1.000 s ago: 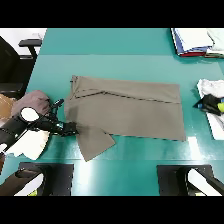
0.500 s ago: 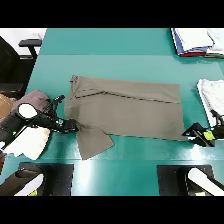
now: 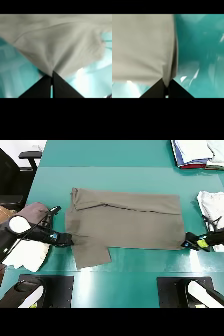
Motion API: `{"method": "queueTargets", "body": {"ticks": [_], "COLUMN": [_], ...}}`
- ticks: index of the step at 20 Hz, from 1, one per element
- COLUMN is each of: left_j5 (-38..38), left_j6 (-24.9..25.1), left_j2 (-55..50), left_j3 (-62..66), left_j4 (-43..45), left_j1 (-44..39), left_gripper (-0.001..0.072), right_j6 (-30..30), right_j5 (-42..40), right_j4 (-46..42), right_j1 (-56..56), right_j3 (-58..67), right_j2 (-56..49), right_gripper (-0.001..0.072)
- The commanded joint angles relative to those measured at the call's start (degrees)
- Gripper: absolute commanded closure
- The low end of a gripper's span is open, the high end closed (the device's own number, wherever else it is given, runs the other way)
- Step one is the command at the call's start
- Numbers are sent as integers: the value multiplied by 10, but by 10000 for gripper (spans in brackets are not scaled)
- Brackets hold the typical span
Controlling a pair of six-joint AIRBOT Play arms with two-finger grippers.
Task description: Fold the shirts.
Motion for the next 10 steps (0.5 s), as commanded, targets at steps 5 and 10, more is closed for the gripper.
{"method": "queueTargets", "body": {"ticks": [5, 10], "left_j5": [-139, 9], "left_j6": [-67, -25], "left_j2": [117, 40], "left_j3": [12, 78], "left_j4": [-3, 14], "left_j1": [0, 0], "left_gripper": [688, 688], "right_j6": [20, 20], "right_j5": [140, 83], "right_j4": [-87, -86], "right_j1": [10, 69], "right_j3": [80, 162], "right_j2": [157, 53], "right_gripper": [697, 697]}}
